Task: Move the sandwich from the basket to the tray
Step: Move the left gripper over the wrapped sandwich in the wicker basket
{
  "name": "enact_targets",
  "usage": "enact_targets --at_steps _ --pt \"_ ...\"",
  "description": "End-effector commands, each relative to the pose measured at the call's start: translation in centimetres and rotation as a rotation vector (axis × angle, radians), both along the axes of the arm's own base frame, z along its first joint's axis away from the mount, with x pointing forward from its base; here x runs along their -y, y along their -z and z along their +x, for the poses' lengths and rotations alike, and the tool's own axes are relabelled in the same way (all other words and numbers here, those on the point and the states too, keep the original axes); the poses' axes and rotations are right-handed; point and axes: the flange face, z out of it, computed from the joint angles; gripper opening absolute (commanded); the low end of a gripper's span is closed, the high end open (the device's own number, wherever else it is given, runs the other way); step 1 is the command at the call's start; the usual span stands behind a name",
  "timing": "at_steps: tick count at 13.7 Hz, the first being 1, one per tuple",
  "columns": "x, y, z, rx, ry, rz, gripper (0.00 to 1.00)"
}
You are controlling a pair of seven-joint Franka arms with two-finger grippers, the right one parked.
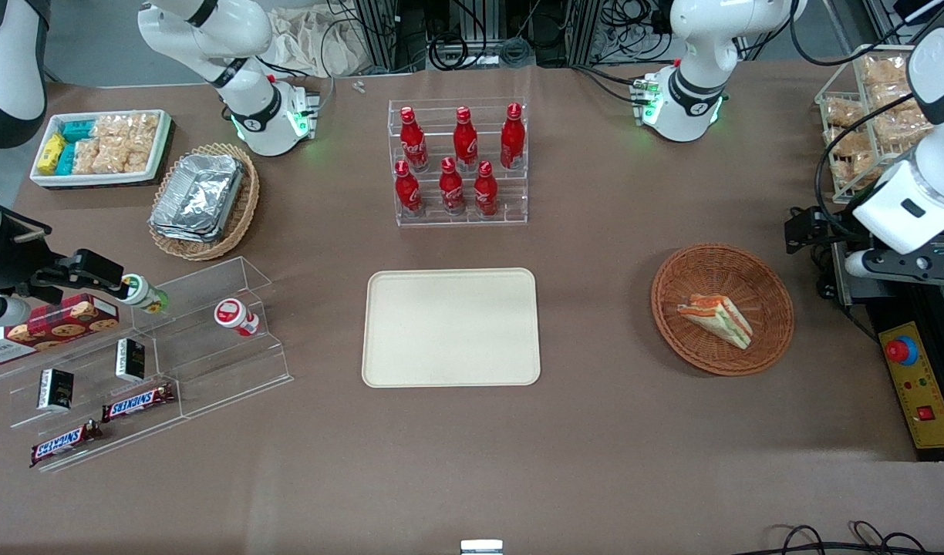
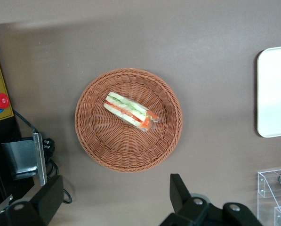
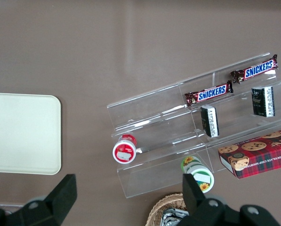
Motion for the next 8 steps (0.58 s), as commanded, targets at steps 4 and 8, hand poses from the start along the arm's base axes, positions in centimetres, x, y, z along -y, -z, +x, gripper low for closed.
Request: enact_targets --at_steps 4,8 --pt "0.1 -0.2 0.5 -0.011 -0.086 0.068 1.00" --pt "2.4 4.9 0.6 -0.008 -0.665 0.098 1.00"
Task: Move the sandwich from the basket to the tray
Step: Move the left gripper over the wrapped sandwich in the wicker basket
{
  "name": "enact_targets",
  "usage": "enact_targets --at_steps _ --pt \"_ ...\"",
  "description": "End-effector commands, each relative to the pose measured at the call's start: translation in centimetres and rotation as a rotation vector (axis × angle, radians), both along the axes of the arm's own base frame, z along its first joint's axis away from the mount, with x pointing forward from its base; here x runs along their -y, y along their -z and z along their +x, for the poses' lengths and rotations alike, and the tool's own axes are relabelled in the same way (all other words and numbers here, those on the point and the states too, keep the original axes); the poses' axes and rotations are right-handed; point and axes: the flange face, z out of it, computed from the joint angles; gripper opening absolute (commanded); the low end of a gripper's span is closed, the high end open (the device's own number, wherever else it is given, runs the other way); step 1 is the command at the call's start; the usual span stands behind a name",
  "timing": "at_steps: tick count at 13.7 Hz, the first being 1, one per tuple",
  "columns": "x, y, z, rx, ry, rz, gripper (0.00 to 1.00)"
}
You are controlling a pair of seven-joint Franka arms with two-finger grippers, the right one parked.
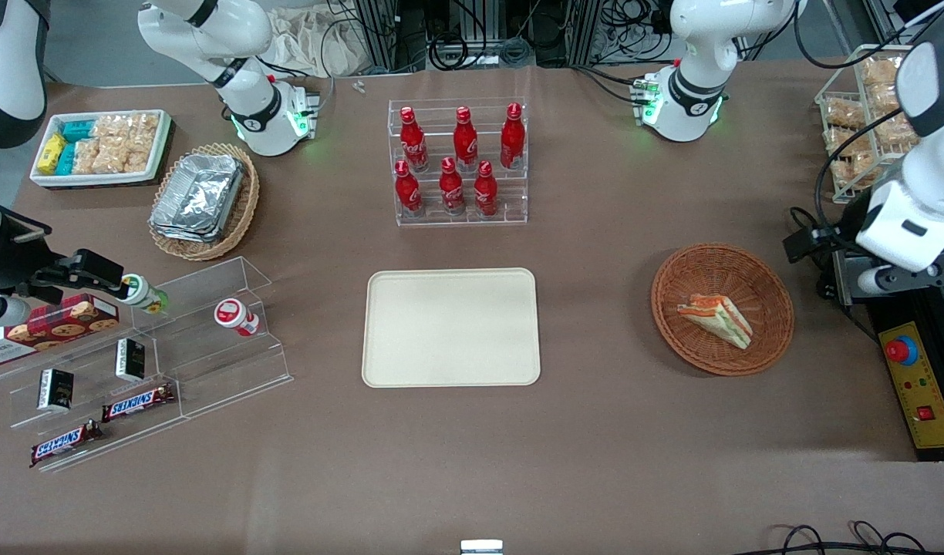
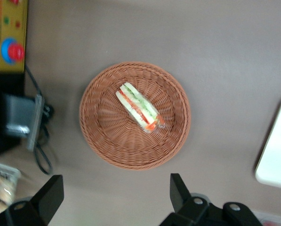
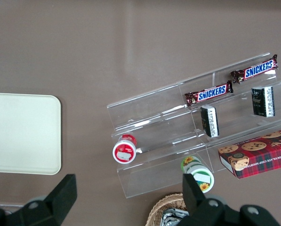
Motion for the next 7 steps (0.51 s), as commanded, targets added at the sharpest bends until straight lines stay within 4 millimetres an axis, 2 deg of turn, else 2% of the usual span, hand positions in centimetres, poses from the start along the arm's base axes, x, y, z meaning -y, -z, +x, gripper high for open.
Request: enact_targets --at_steps 1,3,5,7 --pt "1.2 4.1 0.4 0.023 -0.405 0.035 1.00" --pt "3.3 8.1 1.7 0.029 -0.610 0.046 1.00" --pt "3.2 12.1 3.1 0.008 -0.782 0.053 1.00" --pt "3.1 15.2 4.0 0.014 -0.873 0.043 1.00"
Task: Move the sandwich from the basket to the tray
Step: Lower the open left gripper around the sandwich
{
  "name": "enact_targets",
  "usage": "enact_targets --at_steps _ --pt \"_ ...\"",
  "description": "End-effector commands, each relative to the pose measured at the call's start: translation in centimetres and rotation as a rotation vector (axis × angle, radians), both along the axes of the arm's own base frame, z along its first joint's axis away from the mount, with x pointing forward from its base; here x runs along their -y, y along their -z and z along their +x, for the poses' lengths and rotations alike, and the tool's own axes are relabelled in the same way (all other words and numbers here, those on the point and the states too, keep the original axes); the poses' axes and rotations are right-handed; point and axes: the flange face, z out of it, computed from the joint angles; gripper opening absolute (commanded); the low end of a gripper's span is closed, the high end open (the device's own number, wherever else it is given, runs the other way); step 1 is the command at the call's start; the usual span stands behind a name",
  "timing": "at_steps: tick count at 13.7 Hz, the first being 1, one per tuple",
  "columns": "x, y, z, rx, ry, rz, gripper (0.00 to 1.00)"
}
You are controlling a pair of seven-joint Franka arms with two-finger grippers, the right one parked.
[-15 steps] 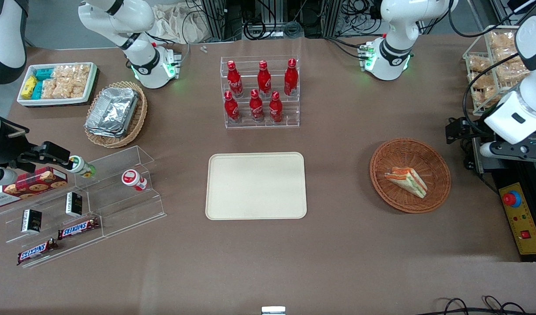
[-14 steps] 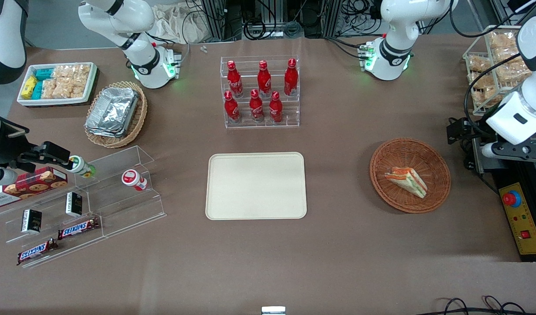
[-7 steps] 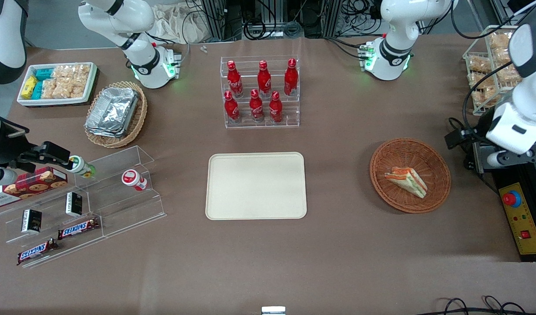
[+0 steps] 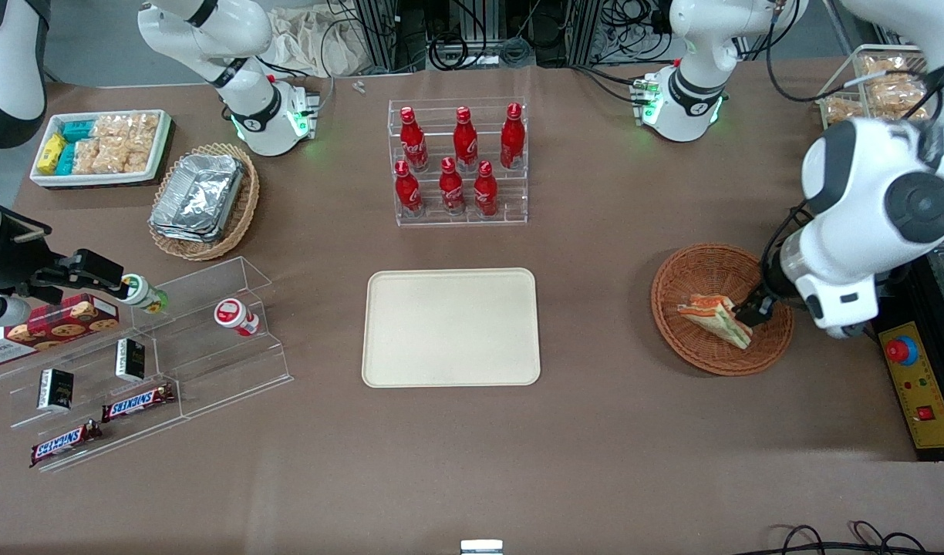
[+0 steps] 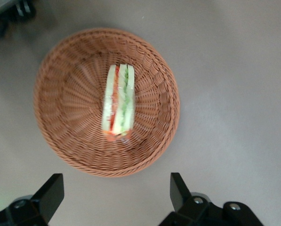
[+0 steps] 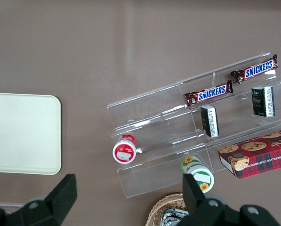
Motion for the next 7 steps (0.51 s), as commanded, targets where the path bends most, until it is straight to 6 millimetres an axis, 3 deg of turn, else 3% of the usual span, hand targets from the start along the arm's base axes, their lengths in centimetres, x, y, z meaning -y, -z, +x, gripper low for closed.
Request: enact_targets --at_steps 1,4,7 --pt "-0.8 3.7 1.0 0.006 -0.111 0.009 1.00" --pt "-2.6 7.6 -0.1 0.040 -0.170 0.002 1.00" --pt "-2.8 9.7 -1.1 0.045 -0.195 0.001 1.00"
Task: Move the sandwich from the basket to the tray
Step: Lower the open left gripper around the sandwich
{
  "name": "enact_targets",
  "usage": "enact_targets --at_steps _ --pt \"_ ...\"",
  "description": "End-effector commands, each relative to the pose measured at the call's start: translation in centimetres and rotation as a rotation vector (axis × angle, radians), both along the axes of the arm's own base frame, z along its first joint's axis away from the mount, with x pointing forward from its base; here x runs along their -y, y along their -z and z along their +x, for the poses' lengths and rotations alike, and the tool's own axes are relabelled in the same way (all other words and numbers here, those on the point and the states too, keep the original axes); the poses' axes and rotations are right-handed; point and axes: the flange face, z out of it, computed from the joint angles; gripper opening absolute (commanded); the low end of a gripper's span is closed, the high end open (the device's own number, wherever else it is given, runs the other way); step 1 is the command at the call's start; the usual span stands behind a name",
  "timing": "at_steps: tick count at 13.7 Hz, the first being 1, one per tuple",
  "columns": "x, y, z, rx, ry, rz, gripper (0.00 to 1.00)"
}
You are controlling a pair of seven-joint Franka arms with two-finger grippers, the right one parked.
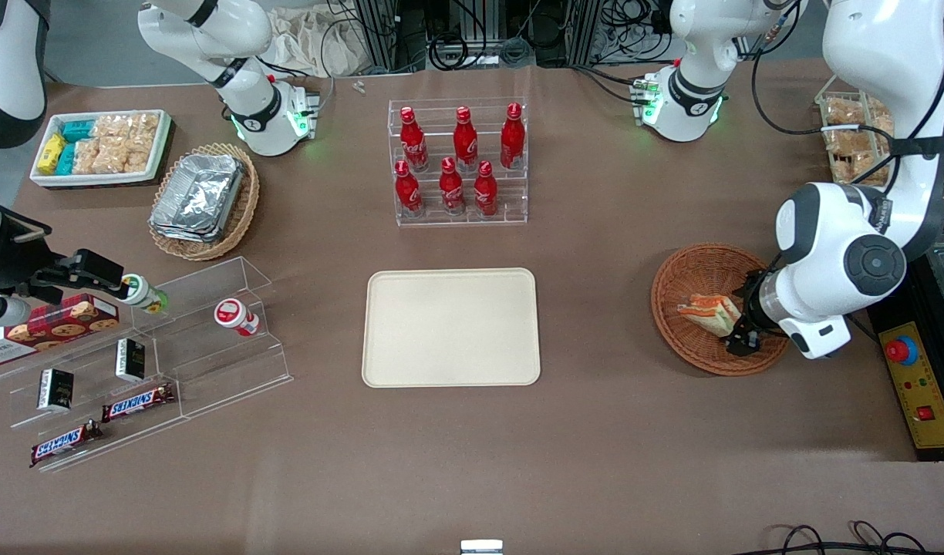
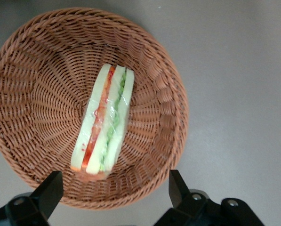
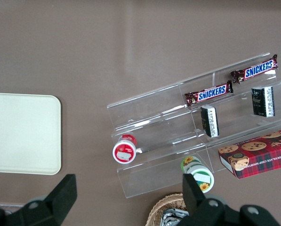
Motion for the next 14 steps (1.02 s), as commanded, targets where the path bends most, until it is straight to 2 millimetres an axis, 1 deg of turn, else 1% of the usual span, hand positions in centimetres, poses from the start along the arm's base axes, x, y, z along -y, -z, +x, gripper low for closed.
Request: enact_targets --at_steps 1,3,6,14 --pt "0.0 0.9 -1.3 0.022 -0.047 0.017 1.00" --pt "-1.3 1.7 -1.7 0.015 -0.067 0.025 1.00" --pt "-1.3 2.7 -1.7 0.036 -0.068 0.019 1.00" --pt "-0.6 5.3 -1.3 0.045 -0.056 0.006 1.00"
